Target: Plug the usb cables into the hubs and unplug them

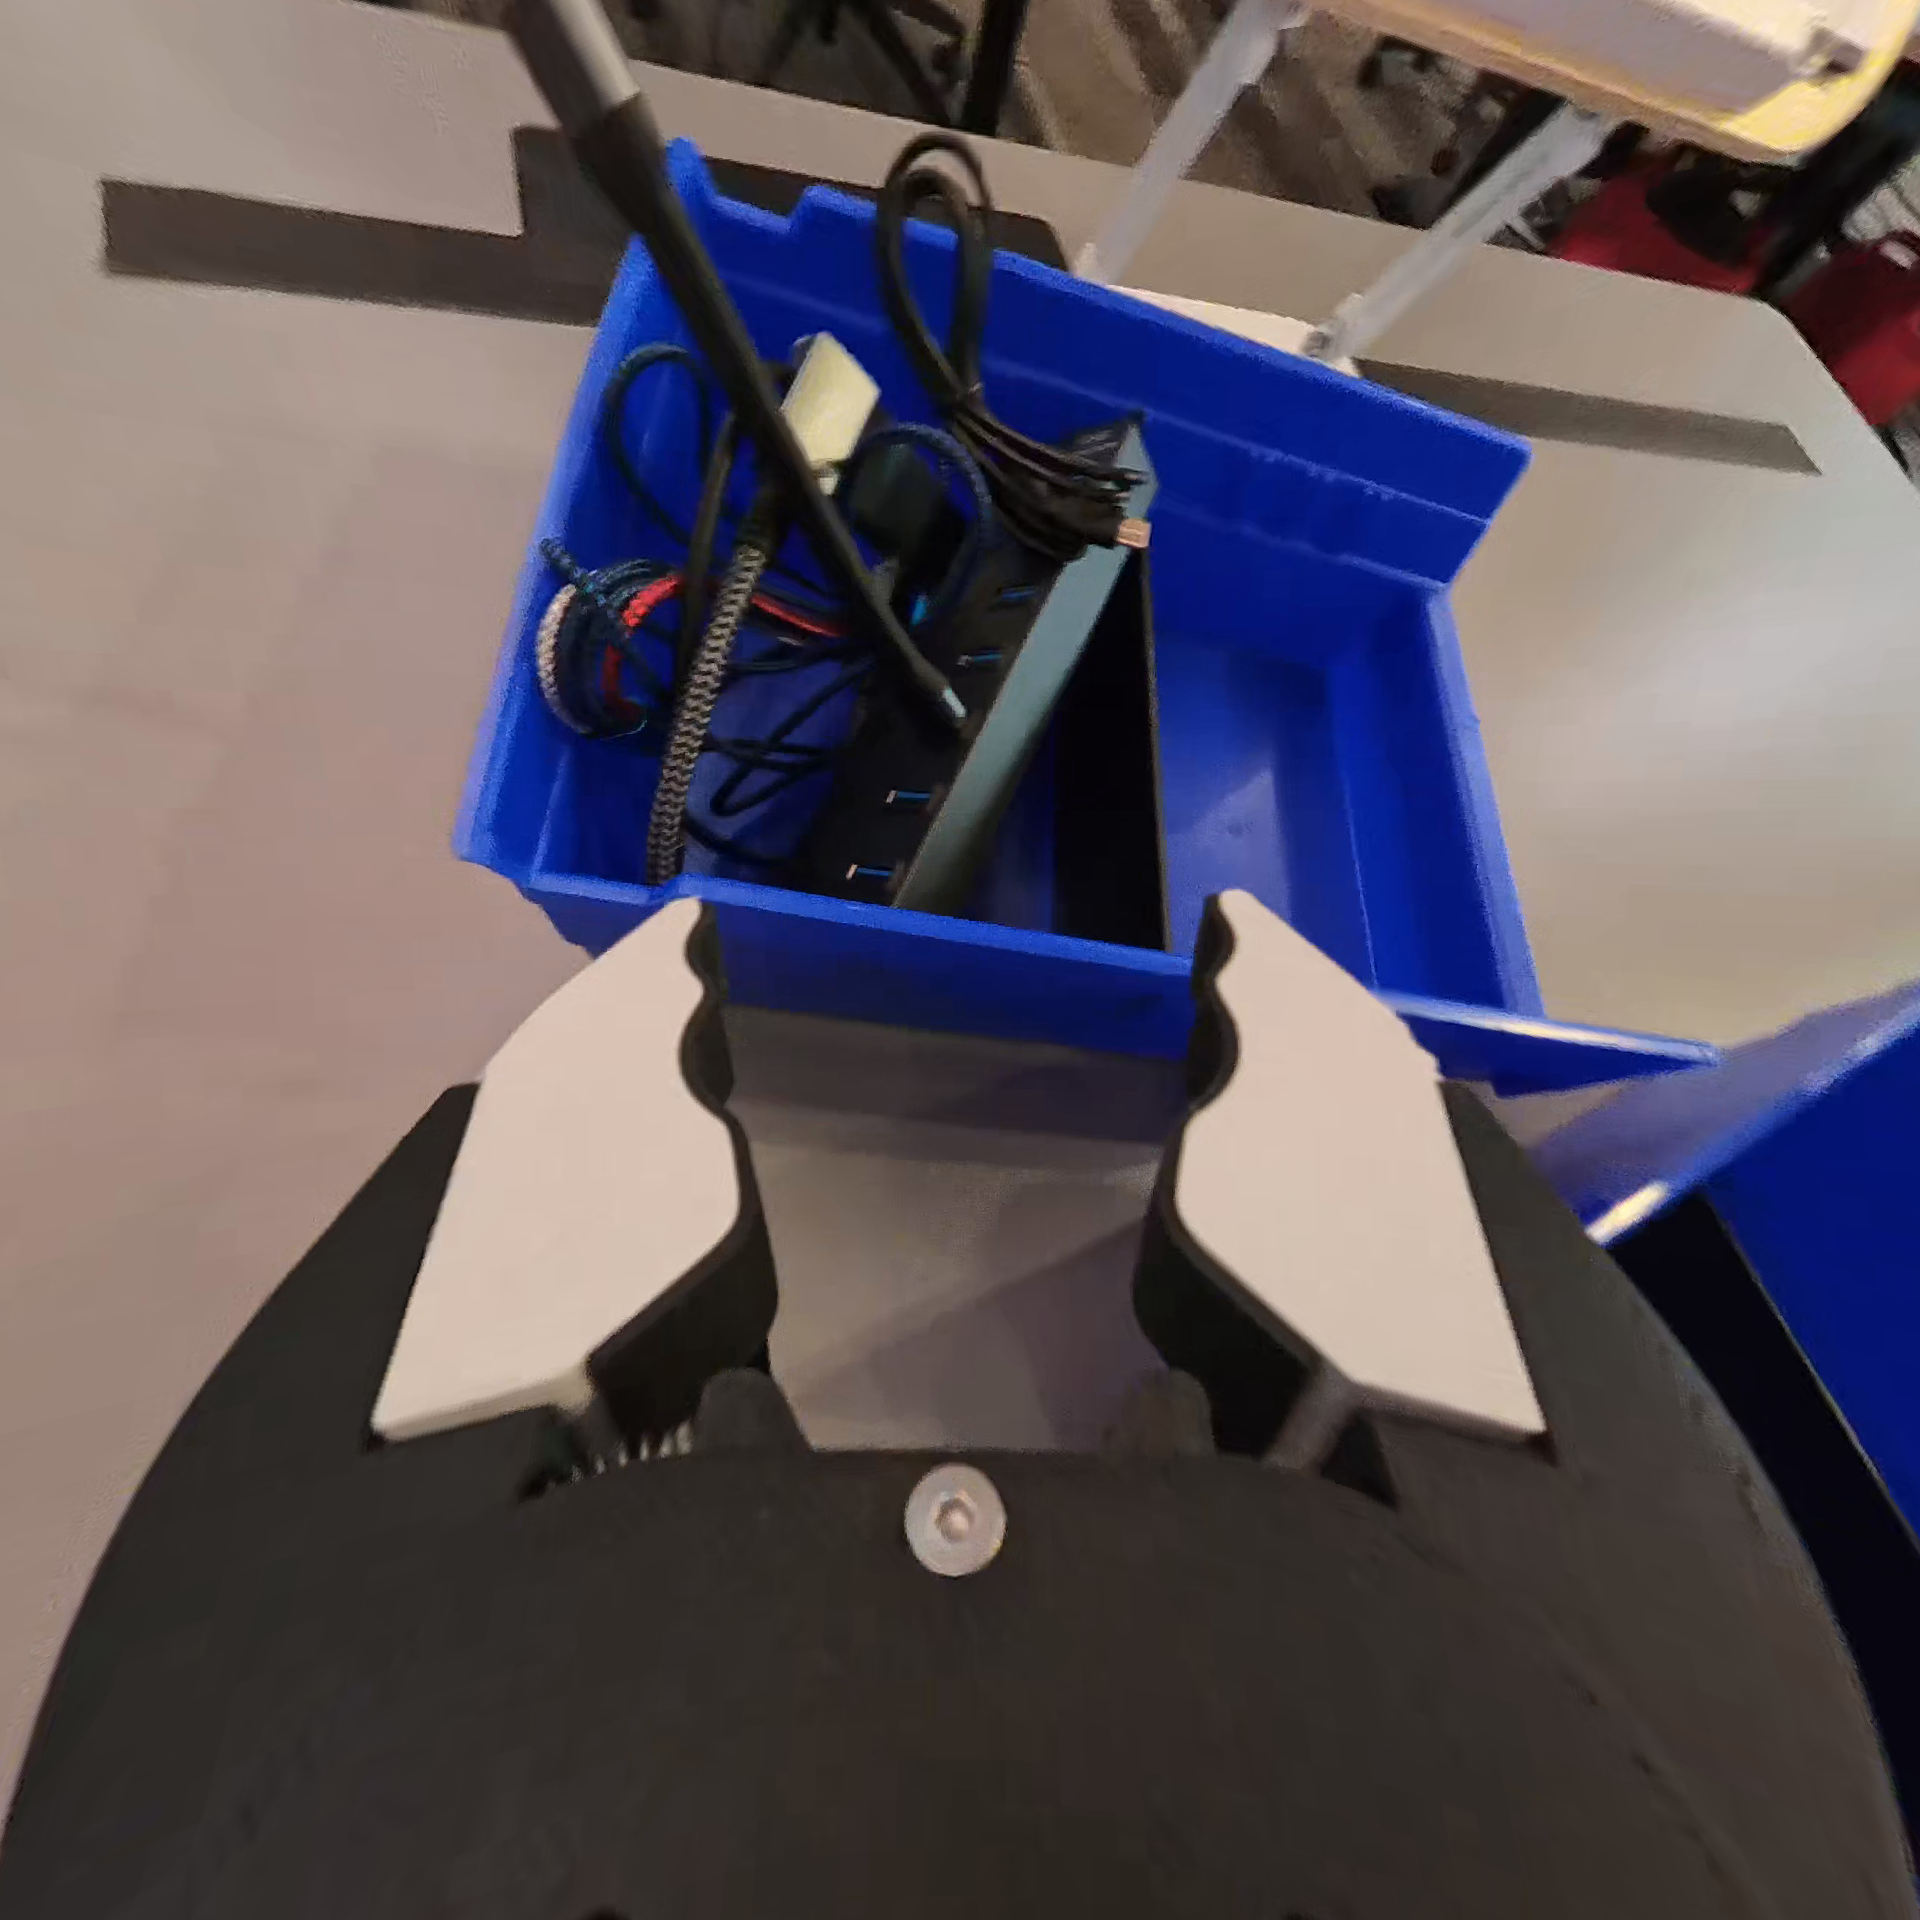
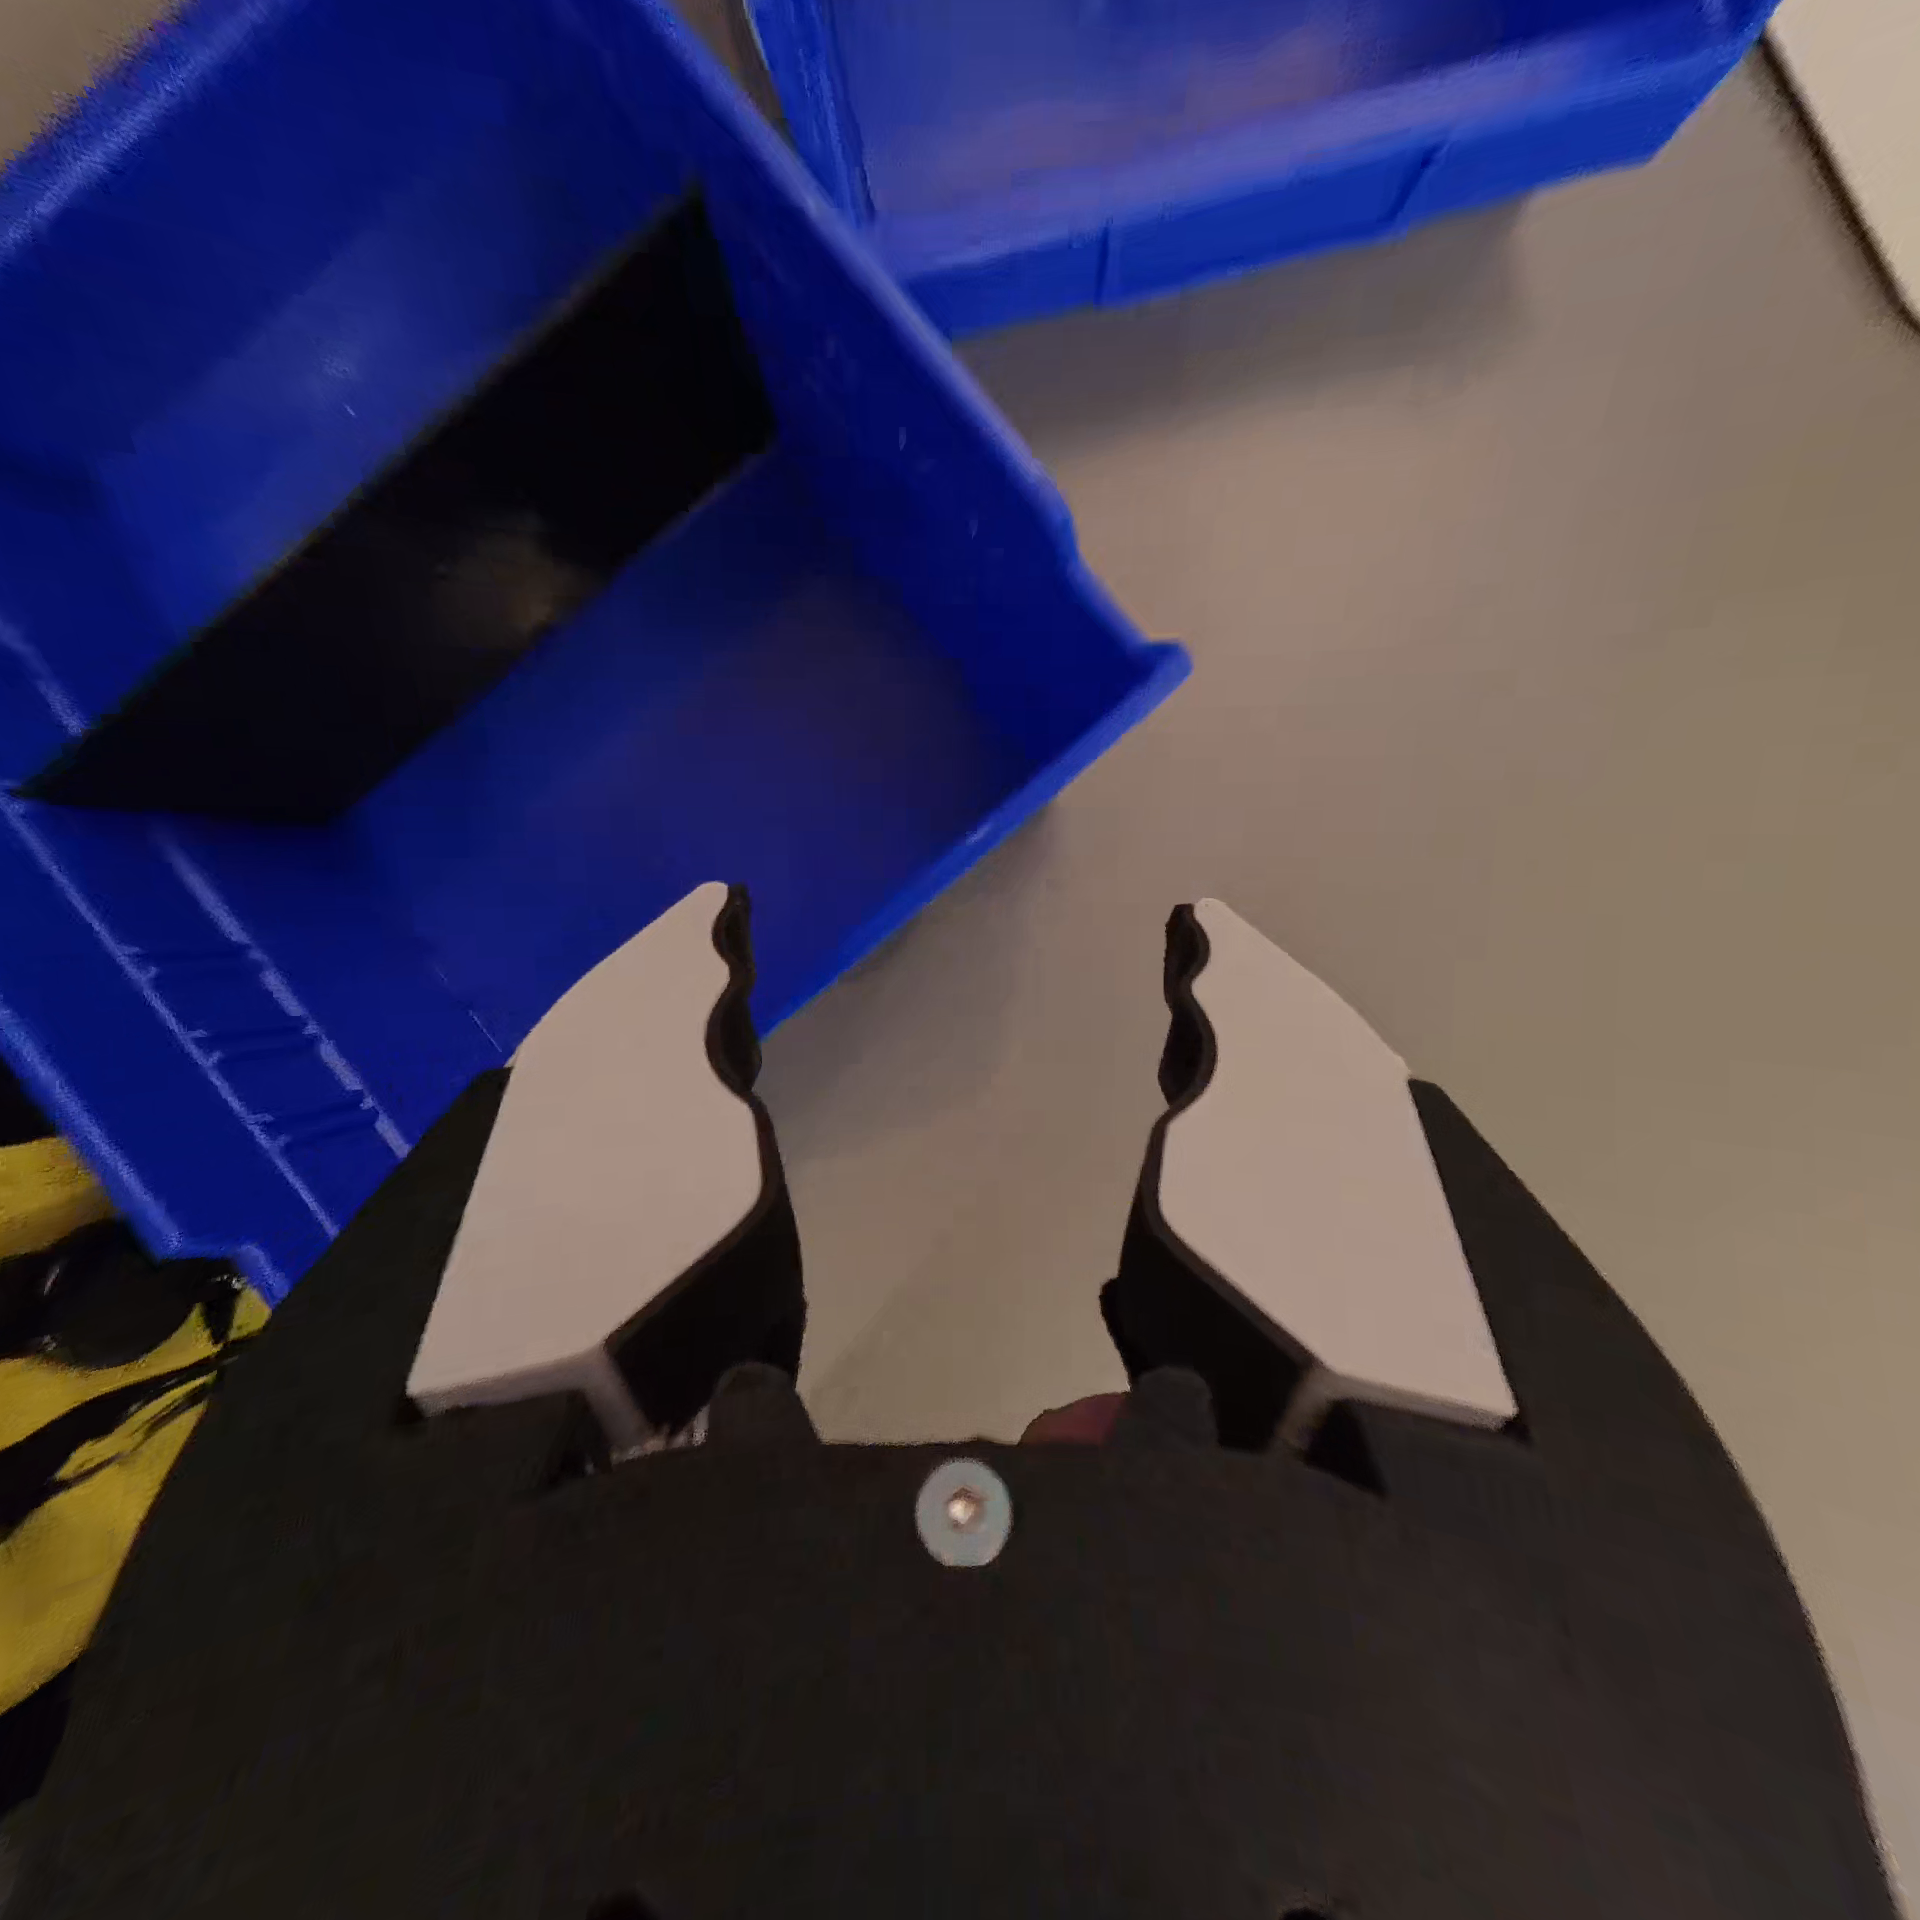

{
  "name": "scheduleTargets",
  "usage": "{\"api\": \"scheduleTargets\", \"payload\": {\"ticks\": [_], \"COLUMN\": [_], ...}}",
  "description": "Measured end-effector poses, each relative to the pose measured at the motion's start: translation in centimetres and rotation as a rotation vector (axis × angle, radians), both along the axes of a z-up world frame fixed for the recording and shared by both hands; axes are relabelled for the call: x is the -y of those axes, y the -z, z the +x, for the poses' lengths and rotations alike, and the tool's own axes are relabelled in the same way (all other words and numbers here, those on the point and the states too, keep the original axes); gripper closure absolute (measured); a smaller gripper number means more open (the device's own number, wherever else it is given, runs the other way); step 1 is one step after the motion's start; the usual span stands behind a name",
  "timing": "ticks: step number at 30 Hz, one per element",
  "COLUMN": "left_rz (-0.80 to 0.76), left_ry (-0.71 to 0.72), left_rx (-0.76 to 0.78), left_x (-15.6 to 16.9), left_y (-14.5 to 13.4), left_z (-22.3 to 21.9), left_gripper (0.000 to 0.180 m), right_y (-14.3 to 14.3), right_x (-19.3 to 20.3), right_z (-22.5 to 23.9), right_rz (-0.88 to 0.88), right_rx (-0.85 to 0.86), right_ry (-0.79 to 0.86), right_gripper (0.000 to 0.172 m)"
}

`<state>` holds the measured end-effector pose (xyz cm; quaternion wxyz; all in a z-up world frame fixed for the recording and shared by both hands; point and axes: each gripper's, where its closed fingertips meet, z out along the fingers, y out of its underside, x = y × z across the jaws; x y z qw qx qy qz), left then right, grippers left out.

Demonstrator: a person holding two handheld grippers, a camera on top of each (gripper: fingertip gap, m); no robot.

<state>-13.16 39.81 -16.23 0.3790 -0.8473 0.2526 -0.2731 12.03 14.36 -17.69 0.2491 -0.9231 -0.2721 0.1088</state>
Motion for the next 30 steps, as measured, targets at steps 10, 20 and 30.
{"api": "scheduleTargets", "payload": {"ticks": [10,20,30], "left_rz": [-0.025,0.011,-0.15], "left_ry": [-0.132,-0.041,0.03], "left_rx": [-0.082,-0.283,-0.36], "left_x": [-3.9,-9.9,-11.3], "left_y": [3.2,2.6,2.5], "left_z": [0.9,-0.3,-3.6], "left_gripper": [0.086,0.121,0.086], "right_y": [2.3,2.4,3.3], "right_x": [0.8,-2.0,-5.1], "right_z": [-1.1,8.1,20.6], "right_rz": [-0.085,-0.131,-0.327], "right_rx": [0.008,0.209,0.499], "right_ry": [-0.114,-0.138,-0.119], "right_gripper": [0.145,0.157,0.146]}}
